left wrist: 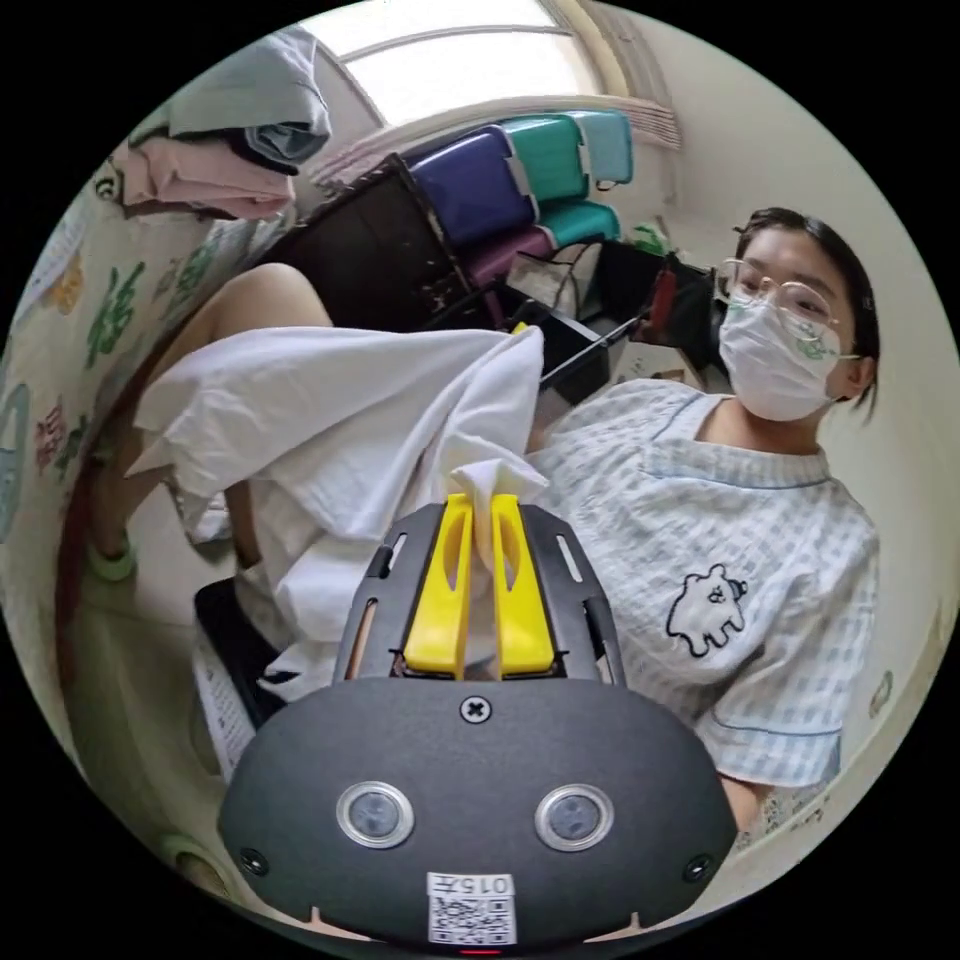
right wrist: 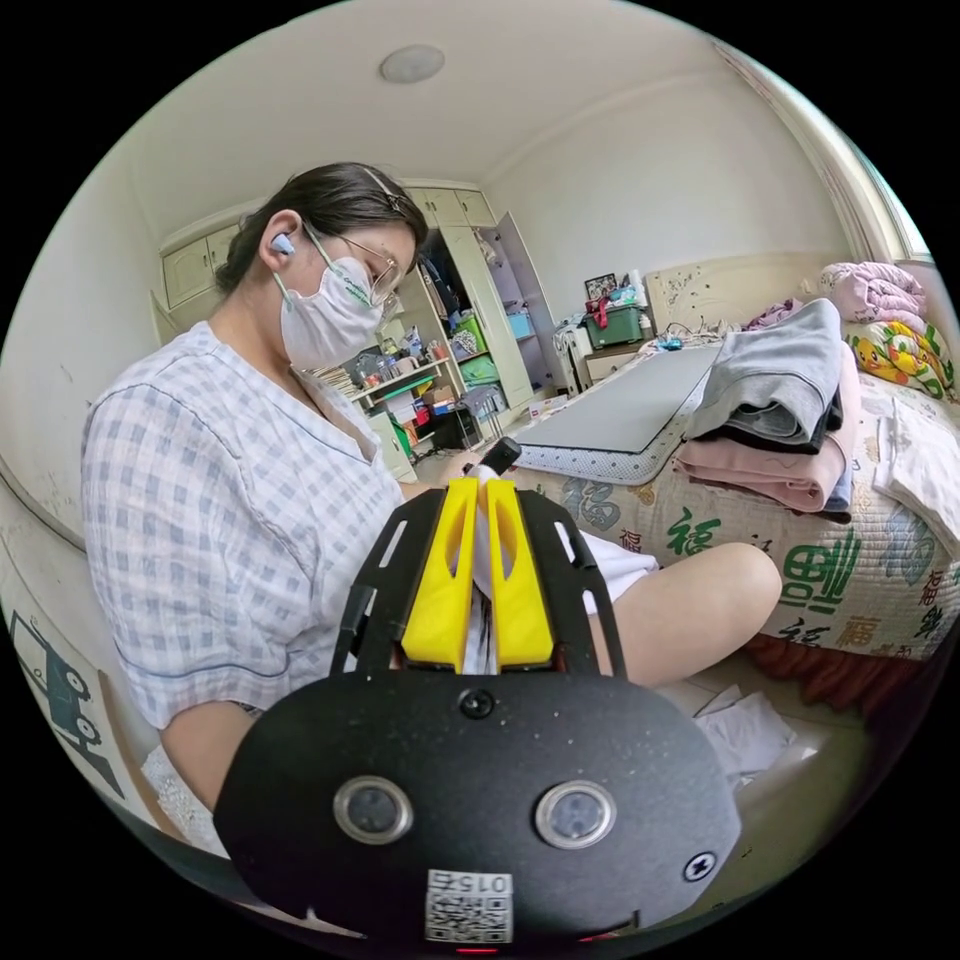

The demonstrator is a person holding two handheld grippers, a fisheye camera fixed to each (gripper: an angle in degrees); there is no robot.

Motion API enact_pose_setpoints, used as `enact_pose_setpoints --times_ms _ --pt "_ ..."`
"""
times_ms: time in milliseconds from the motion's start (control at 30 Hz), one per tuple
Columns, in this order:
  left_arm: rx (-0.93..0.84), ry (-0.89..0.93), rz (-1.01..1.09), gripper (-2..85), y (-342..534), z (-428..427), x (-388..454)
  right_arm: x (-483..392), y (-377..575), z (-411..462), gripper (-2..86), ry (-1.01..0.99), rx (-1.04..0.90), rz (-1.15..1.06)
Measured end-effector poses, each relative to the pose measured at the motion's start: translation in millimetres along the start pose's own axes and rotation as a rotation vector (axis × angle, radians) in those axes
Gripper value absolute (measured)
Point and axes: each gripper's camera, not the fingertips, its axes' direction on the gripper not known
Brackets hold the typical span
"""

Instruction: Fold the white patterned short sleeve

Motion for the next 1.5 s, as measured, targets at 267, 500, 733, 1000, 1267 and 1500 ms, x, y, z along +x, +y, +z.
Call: enact_pose_setpoints --times_ms 267,500,733,1000,1267,1500 --pt "-0.191 -0.250 0.068 1.5 2 42 36 4 -5 -1 0.5 -0.011 -0.007 -0.002" --pt "-0.158 -0.270 -0.038 2.6 -1 58 25 3 -6 3 0.5 -0.012 -0.008 0.001" --pt "-0.039 -0.447 -0.024 5.7 -9 39 53 1 -3 7 0.5 0.007 0.008 0.013" --pt "-0.004 -0.588 -0.074 4.1 -25 35 32 -2 -1 26 0.4 -0.001 0.002 0.018" --pt "-0.229 -0.047 -0.100 1.2 -29 71 3 -4 6 47 0.4 -0.002 0.014 0.038" --pt "-0.374 -0.021 -0.108 0.7 -23 89 36 -1 13 72 0.4 -0.011 0.032 0.052"
